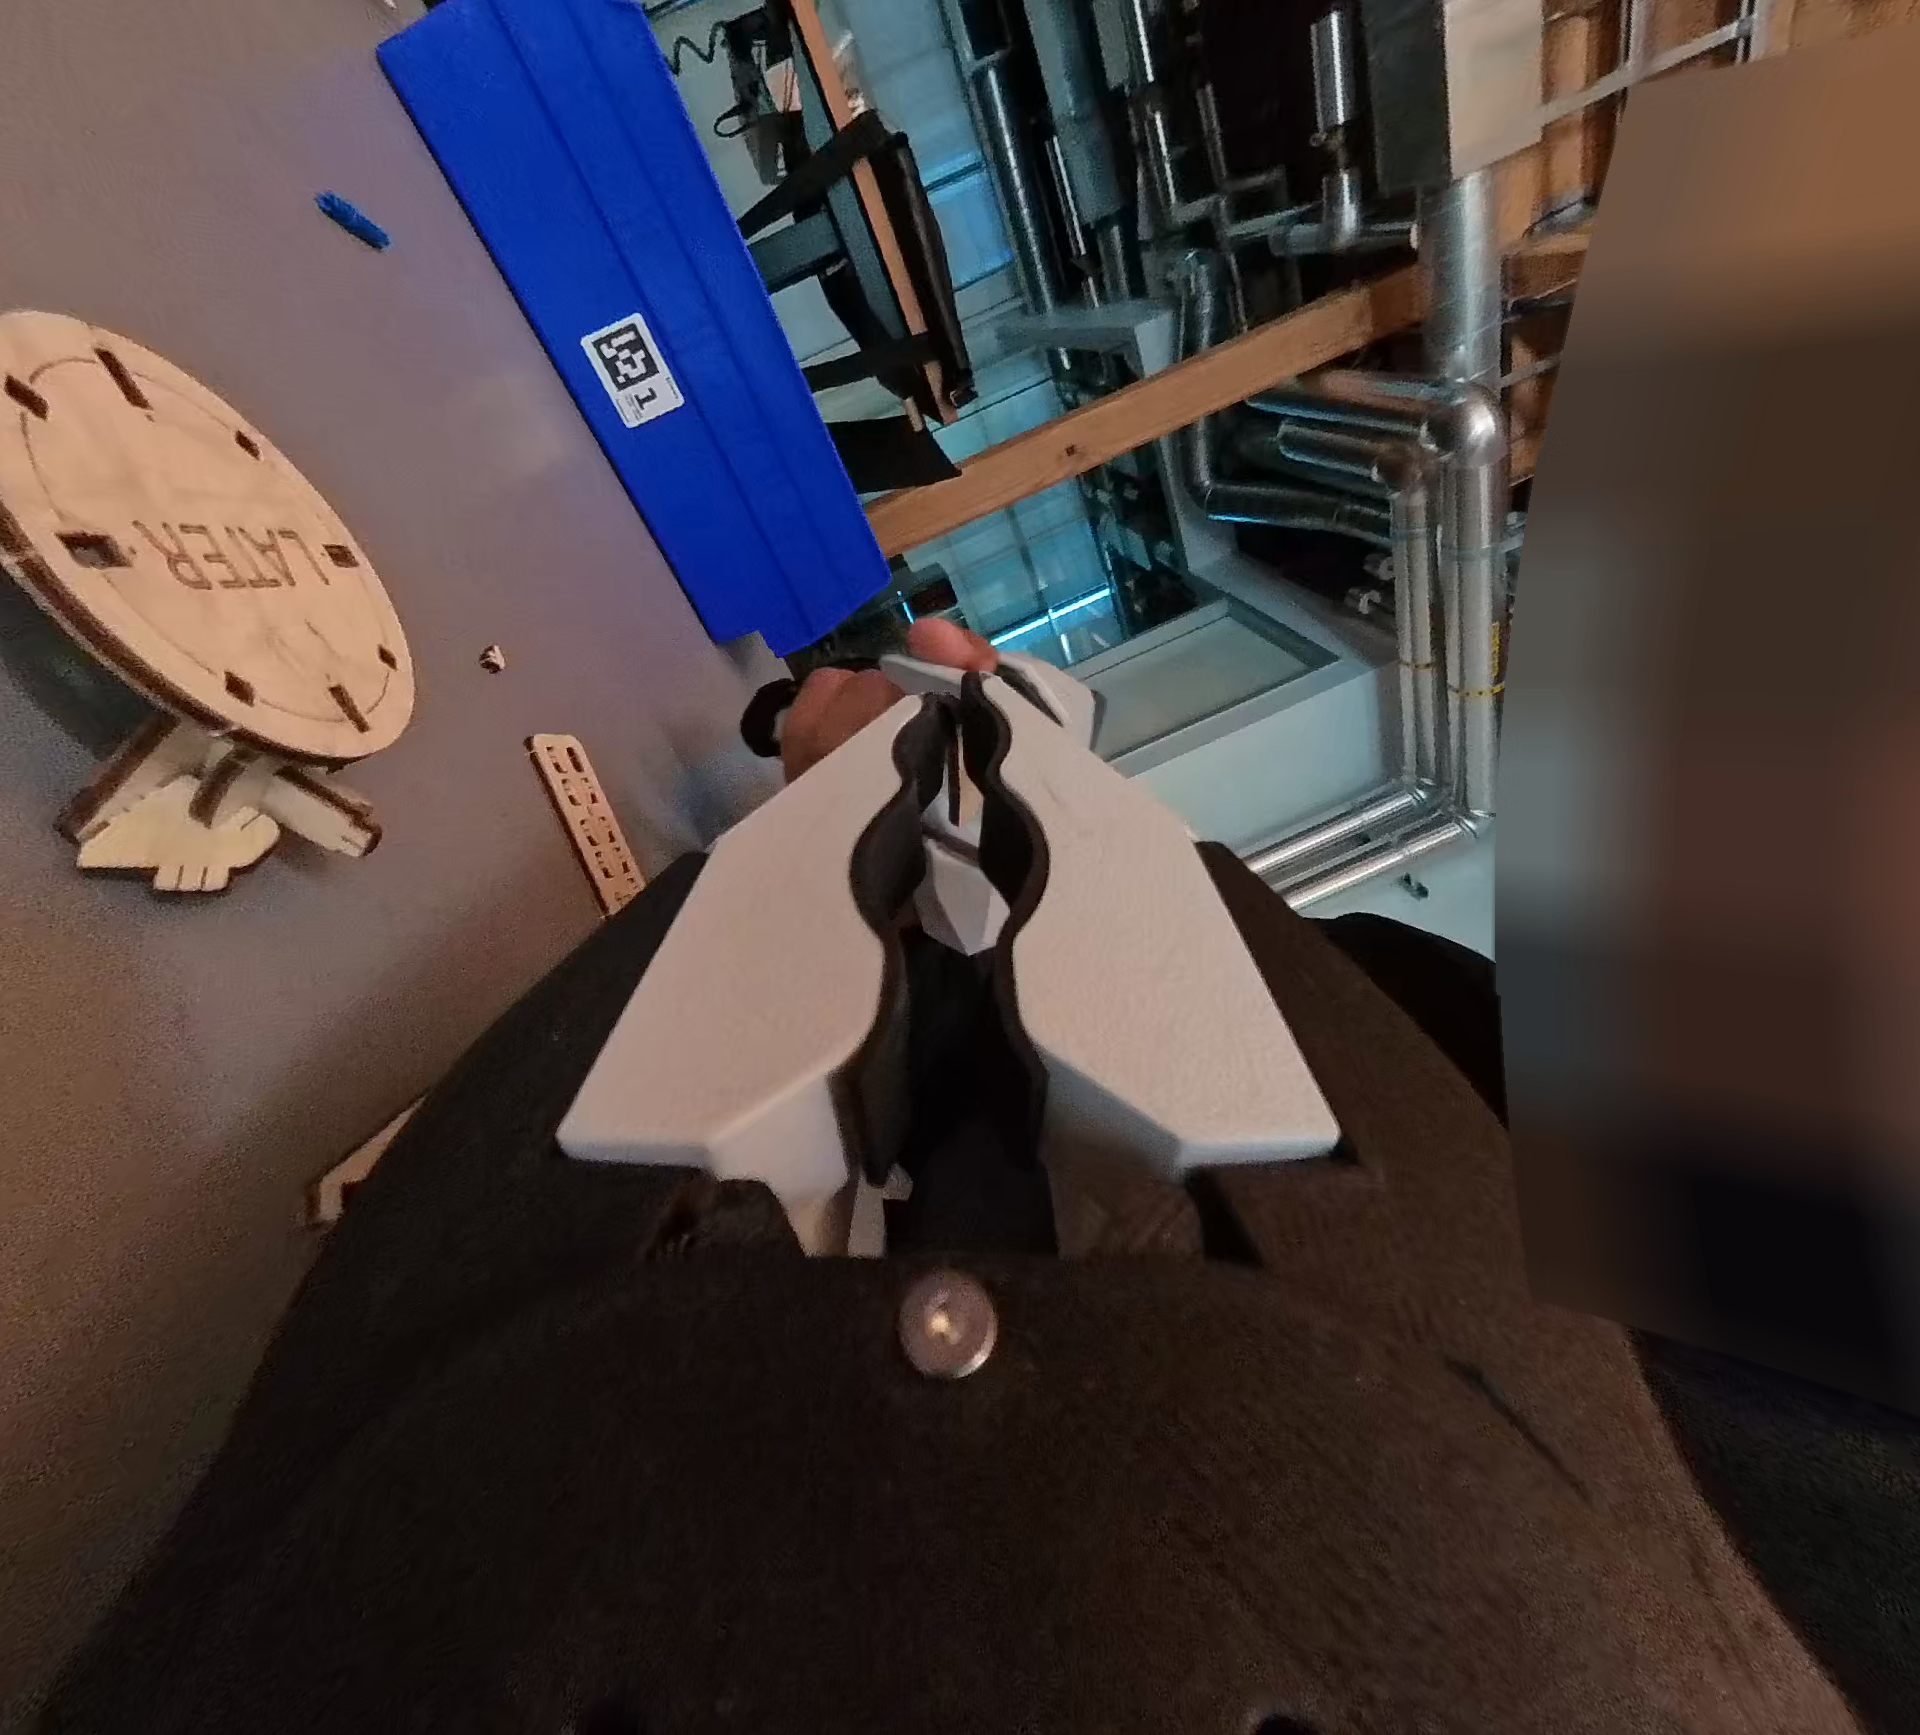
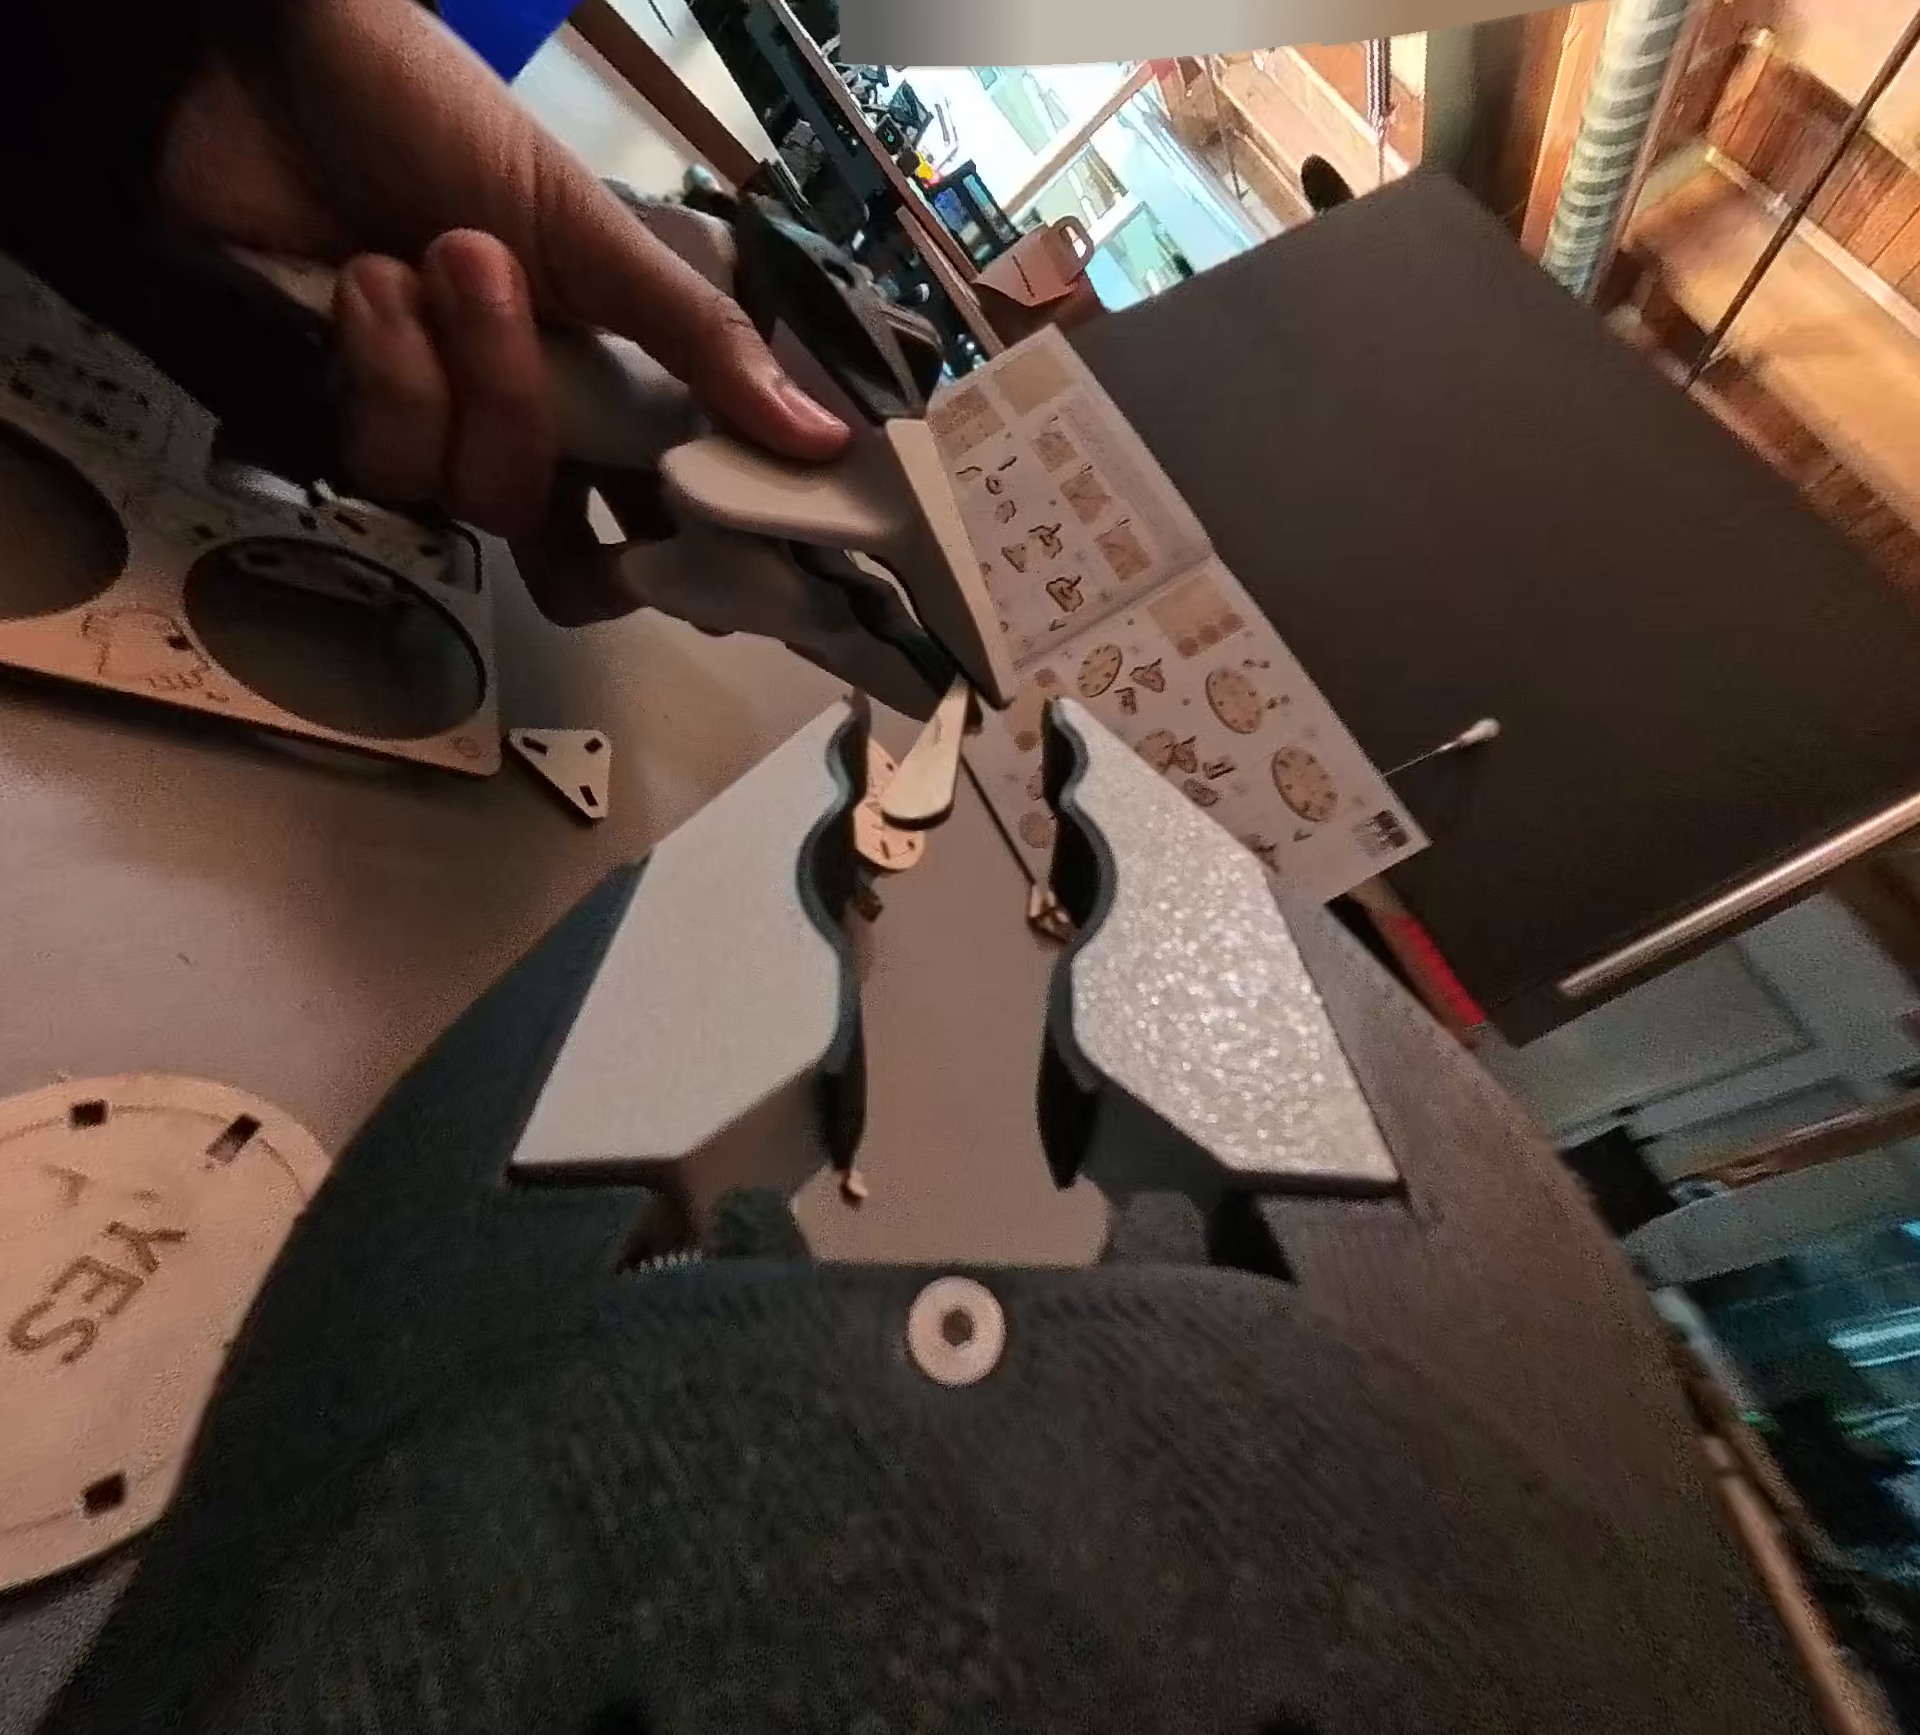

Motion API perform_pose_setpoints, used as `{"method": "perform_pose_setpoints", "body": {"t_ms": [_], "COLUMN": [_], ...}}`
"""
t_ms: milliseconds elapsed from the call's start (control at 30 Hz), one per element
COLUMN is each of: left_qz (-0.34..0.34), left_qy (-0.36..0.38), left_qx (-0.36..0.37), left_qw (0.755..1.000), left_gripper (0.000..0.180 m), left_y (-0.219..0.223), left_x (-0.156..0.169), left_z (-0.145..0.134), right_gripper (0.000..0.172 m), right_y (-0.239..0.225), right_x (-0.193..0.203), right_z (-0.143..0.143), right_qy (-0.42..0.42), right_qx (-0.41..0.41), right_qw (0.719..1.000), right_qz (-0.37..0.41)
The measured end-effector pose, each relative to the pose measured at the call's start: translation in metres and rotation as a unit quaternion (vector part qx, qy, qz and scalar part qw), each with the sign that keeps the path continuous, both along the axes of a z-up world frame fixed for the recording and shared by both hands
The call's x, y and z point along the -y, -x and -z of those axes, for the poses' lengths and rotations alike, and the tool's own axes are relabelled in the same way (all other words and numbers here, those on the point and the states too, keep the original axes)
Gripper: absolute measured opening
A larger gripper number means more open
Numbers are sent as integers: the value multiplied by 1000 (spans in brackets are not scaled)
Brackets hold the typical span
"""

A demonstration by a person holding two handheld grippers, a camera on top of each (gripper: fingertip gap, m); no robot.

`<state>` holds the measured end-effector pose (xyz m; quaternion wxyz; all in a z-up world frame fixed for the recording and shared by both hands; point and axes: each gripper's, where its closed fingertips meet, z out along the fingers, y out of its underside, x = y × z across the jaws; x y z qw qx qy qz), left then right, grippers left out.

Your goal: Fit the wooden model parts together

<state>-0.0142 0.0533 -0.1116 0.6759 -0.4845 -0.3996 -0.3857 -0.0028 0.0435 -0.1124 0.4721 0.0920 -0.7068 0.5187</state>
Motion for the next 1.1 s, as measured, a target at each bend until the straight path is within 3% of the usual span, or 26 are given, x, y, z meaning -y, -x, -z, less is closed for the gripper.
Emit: {"method": "perform_pose_setpoints", "body": {"t_ms": [100, 467, 667, 733, 800, 900, 1000, 1100], "left_qz": [5, 16, 22, 1, -35, -88, -109, -153], "left_qy": [1, -17, -24, 1, 39, 99, 161, 273], "left_qx": [6, 15, -4, -36, -69, -105, -101, -100], "left_qw": [1000, 1000, 999, 999, 996, 986, 976, 944], "left_gripper": [2, 2, 2, 4, 20, 23, 37, 40], "left_y": [-1, -3, -6, -2, 8, 23, 34, 54], "left_x": [0, 0, 0, 3, 15, 35, 45, 64], "left_z": [2, -2, -8, -12, -13, -8, 8, 41], "right_gripper": [11, 9, 9, 9, 9, 8, 8, 9], "right_y": [-3, -5, -5, -3, 3, 8, 11, 14], "right_x": [2, 1, 0, -2, -7, -11, -12, -13], "right_z": [6, -1, -7, -10, -8, -7, -5, -3], "right_qy": [-44, -37, 2, 28, 42, 59, 66, 65], "right_qx": [-39, -56, 15, 67, 106, 149, 175, 188], "right_qw": [998, 998, 1000, 997, 993, 987, 982, 980], "right_qz": [9, 19, 7, -1, 5, 5, 6, 15]}}
